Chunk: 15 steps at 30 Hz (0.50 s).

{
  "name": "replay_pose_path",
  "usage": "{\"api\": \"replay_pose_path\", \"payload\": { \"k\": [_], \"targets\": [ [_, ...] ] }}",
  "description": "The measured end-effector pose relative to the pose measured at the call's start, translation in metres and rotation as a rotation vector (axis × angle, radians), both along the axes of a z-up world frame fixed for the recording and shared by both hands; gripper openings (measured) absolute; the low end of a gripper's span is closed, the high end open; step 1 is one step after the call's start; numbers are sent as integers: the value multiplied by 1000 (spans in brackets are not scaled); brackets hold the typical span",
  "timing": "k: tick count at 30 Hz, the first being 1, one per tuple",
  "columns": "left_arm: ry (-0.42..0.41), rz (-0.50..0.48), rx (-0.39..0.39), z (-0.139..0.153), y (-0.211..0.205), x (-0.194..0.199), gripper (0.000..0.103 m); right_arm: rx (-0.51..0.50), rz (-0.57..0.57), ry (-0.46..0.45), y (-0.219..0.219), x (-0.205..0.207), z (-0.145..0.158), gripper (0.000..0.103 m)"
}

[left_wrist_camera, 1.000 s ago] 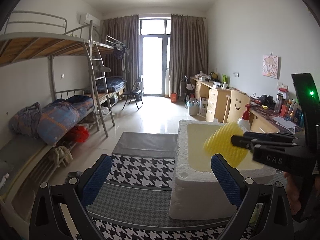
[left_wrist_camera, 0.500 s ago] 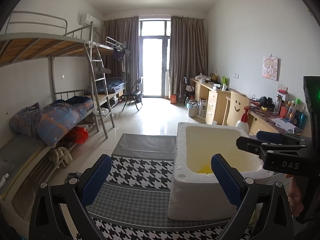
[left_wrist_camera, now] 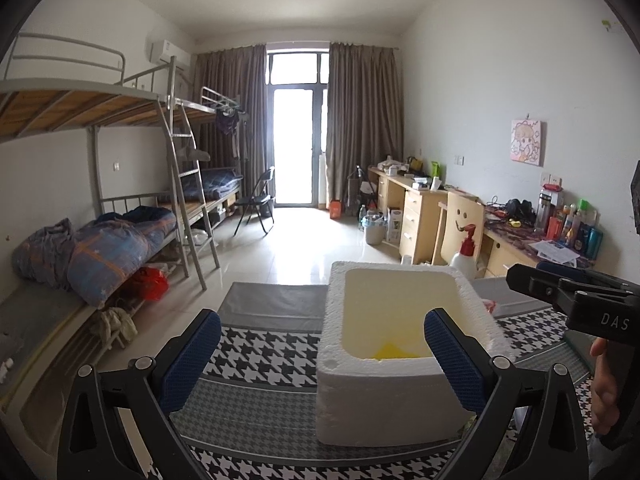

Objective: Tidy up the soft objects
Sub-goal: 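Withdraw both tools from the box back toward the grey sock and mask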

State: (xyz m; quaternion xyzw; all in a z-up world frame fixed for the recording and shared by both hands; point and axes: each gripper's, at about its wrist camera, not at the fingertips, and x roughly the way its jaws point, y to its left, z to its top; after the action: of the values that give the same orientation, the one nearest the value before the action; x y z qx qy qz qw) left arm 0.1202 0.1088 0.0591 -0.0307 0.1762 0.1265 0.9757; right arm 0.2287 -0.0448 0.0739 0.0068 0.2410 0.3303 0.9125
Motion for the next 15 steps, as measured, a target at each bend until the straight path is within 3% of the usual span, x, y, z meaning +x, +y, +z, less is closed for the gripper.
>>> {"api": "replay_pose_path", "payload": {
  "k": [2, 7, 15],
  "targets": [
    [-4, -9, 0, 3, -2, -1, 102, 1, -9, -14, -3, -3, 1, 81],
    [-5, -23, 10, 4, -9, -5, 102, 5, -32, -72, -15, -15, 4, 95],
    [-28, -49, 19, 11, -21, -14, 102, 14, -44, -127, -28, -26, 13, 97]
  ]
}}
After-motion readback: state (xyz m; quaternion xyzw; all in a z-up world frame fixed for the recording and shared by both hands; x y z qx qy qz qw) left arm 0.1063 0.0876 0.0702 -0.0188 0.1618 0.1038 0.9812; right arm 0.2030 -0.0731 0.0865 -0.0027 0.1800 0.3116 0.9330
